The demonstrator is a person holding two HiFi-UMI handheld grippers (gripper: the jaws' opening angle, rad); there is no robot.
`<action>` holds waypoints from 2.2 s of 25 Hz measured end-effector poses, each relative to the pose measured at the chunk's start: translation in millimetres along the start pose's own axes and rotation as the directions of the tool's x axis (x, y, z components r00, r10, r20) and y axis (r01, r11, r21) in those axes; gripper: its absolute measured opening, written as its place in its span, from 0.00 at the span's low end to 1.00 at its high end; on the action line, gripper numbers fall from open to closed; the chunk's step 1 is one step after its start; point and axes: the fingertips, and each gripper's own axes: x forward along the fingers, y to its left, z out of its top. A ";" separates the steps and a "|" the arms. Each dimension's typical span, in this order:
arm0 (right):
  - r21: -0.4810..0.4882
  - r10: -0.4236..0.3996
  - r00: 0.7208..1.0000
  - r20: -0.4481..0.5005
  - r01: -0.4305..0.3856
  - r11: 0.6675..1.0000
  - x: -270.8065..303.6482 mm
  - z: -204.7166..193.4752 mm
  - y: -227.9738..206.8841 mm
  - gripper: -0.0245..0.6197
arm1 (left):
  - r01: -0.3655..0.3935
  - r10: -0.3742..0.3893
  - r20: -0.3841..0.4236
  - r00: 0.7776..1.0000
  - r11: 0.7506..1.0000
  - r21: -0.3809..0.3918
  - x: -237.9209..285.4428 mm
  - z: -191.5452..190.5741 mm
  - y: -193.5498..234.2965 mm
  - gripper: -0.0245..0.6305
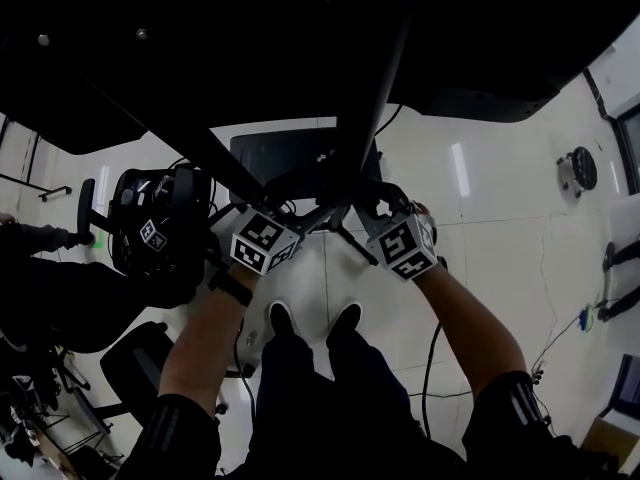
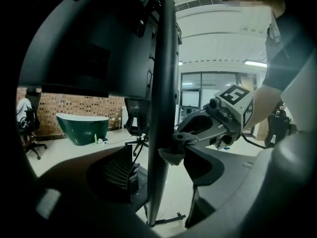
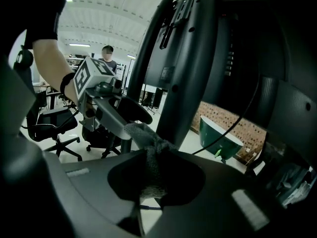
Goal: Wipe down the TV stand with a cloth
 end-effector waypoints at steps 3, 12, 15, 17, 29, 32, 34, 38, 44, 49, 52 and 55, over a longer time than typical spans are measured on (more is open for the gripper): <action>0.018 0.009 1.000 -0.030 -0.008 1.000 15.2 -27.3 8.0 0.11 | 0.000 0.000 -0.026 1.000 1.000 -0.014 10.2 -27.6 5.3 0.57; 0.071 0.045 0.991 -0.123 -0.036 0.997 65.8 -108.5 34.5 0.11 | -0.005 -0.003 -0.084 0.997 0.996 -0.086 35.9 -110.3 11.6 0.57; 0.081 0.066 0.984 -0.164 -0.053 0.995 79.3 -128.7 45.7 0.11 | -0.014 0.002 -0.119 0.993 0.995 -0.097 39.4 -138.1 14.7 0.57; 0.069 0.077 0.979 -0.191 -0.065 0.996 87.8 -144.1 51.3 0.11 | -0.018 0.002 -0.148 0.989 0.994 -0.106 40.9 -156.8 15.9 0.57; 0.136 0.115 0.969 -0.218 -0.087 0.987 116.4 -191.4 72.0 0.11 | -0.035 0.006 -0.186 0.983 0.987 -0.154 40.8 -199.7 16.1 0.57; 0.152 0.101 0.980 -0.172 -0.075 0.986 101.2 -170.9 72.0 0.11 | -0.023 -0.003 -0.169 0.986 0.988 -0.152 31.3 -184.4 5.2 0.57; 0.186 0.085 0.989 -0.117 -0.062 0.981 84.2 -144.3 68.7 0.11 | -0.021 -0.001 -0.141 0.990 0.988 -0.153 19.5 -164.5 -4.9 0.57; 0.239 0.045 0.999 0.012 -0.047 0.970 31.5 -77.7 60.6 0.10 | -0.026 0.020 -0.063 0.998 0.995 -0.099 -19.6 -105.3 -31.0 0.57; 0.293 0.048 0.975 0.216 -0.111 0.950 -60.7 25.8 57.8 0.10 | -0.080 0.076 0.108 0.991 0.996 0.029 -105.0 12.8 -81.4 0.57; 0.284 0.055 0.941 0.335 -0.156 0.946 -134.2 92.8 72.5 0.10 | -0.112 0.114 0.224 0.968 0.993 -0.022 -168.5 74.4 -118.6 0.56; 0.290 0.029 0.912 0.409 -0.161 0.943 -181.4 134.9 83.4 0.10 | -0.121 0.120 0.294 0.948 0.993 -0.013 -205.0 118.5 -139.3 0.56; 0.309 -0.008 0.887 0.463 -0.153 0.939 -223.4 167.2 99.4 0.10 | -0.114 0.092 0.354 0.931 0.993 0.041 -245.4 153.4 -166.3 0.56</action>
